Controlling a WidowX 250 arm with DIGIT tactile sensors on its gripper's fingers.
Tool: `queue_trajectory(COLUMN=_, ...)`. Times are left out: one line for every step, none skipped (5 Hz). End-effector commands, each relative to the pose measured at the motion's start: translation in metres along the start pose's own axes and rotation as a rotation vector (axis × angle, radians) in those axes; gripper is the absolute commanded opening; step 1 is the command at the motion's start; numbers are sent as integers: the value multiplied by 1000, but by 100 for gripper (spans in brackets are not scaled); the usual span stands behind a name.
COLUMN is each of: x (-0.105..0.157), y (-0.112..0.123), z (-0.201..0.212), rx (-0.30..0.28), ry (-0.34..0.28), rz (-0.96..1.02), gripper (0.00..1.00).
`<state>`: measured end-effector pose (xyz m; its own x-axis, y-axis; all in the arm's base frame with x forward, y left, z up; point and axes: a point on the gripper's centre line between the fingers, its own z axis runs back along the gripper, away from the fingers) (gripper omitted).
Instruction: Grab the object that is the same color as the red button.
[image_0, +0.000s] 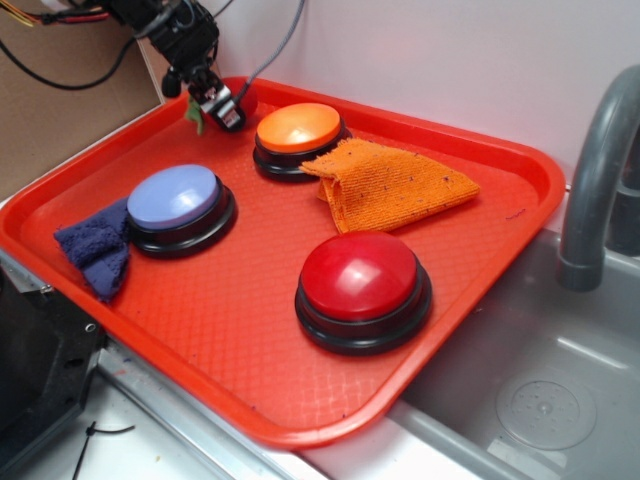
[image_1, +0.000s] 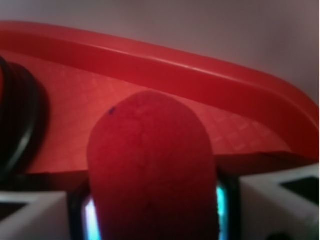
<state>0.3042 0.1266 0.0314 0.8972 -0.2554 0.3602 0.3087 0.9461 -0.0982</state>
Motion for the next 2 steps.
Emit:
queue_trajectory(x=43, y=-61, z=65, rx=140, ry=180, rz=273, gripper=0)
queue_trajectory(x=51, y=-97, z=91, rx=135, ry=273, rz=434, gripper=0)
